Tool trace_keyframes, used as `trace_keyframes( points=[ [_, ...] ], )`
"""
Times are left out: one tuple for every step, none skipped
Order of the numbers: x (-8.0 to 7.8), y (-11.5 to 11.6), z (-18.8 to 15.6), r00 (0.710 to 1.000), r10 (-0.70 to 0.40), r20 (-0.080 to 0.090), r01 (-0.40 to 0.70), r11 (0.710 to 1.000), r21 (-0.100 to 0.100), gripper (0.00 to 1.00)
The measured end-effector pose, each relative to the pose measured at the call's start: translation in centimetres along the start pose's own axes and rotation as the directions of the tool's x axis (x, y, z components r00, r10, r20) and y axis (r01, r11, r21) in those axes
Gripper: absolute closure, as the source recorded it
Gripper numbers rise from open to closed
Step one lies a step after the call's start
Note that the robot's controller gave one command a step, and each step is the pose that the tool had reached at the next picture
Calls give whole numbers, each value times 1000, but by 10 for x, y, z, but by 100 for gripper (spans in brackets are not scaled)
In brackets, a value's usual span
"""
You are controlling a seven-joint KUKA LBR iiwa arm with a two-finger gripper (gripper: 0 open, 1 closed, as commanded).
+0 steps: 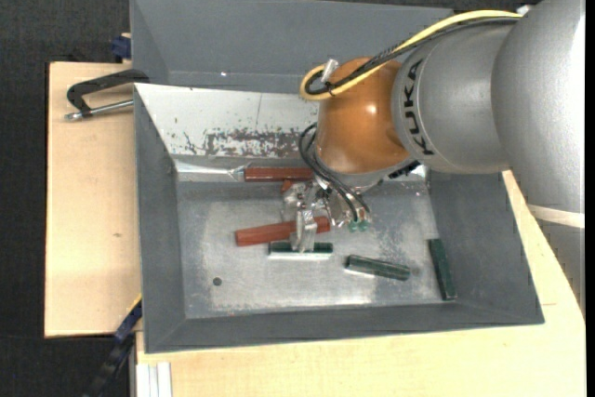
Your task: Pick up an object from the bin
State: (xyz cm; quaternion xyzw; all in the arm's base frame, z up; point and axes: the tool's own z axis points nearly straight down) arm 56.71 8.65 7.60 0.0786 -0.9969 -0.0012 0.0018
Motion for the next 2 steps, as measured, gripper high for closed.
trace_keyframes(
  points=[
    [0,0,0,1000,0,0,0,1000,0,100],
    [26,-15,-196,999,35,6,-35,999,2,100]
  ],
)
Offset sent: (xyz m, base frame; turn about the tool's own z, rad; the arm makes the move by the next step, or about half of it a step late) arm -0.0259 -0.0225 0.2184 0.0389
